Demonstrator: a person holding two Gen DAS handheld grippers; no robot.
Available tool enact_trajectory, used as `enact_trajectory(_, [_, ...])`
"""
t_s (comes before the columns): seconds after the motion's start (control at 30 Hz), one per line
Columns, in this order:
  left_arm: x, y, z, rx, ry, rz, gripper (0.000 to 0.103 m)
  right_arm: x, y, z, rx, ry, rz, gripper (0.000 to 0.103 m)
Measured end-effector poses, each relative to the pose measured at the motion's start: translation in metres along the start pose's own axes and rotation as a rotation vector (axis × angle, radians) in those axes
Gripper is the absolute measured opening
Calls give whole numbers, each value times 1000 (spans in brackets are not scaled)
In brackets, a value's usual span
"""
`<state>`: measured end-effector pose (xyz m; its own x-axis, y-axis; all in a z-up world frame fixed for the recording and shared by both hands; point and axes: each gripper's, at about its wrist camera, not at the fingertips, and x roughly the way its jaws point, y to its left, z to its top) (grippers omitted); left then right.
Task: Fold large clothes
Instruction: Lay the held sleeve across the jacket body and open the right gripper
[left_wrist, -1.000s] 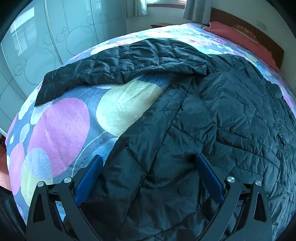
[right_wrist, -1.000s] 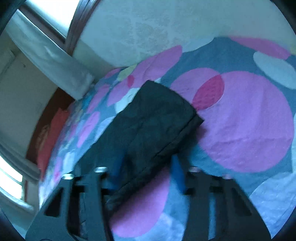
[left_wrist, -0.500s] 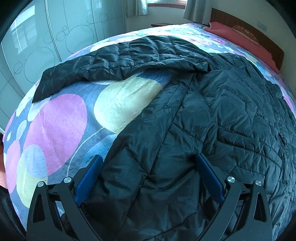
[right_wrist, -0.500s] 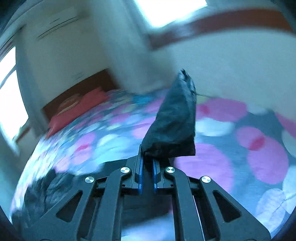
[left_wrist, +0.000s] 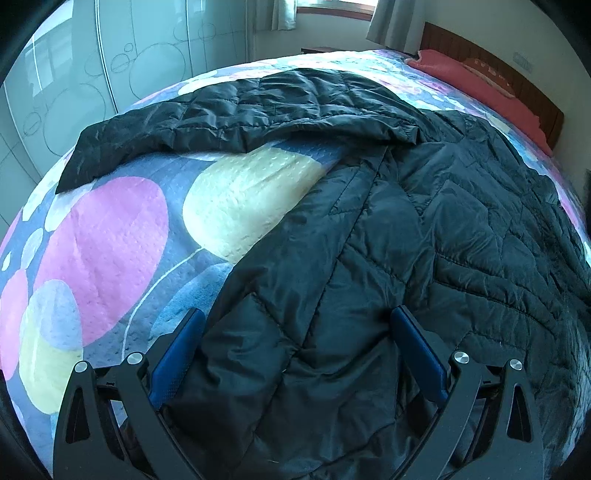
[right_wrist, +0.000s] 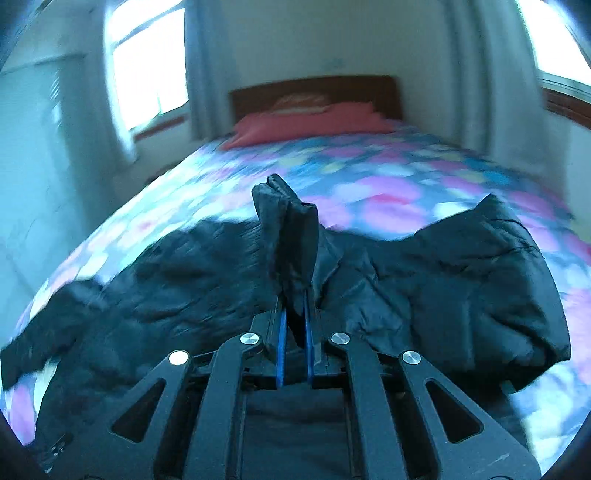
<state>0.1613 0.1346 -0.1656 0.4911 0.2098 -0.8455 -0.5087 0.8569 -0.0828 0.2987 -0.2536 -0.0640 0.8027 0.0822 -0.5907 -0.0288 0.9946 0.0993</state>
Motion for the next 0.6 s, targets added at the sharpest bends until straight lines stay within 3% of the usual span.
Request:
enact_trajectory(0.13, [1,1,0,-3,-2,-6,99,28,56,-12,-85,90,71,8])
enact_trajectory(0.27, [1,1,0,-2,-2,-6,99,50,76,-29,-167,173,77,9])
enact_trajectory(0.4, [1,1,-1,1,-4,-3,99,69,81,-45,-192,275,99,24])
enact_trajectory(0.43, [1,1,-1,1,-3,-4,99,66,81,-46,-192,280,129,37])
enact_trajectory(0.47, [0,1,-1,-1,-3,-5,99,60,80,-45,-183,275,159,44])
enact_trajectory(0.6, [1,0,-1,1,-5,-2,99,24,63,-29,-126,214,208,44])
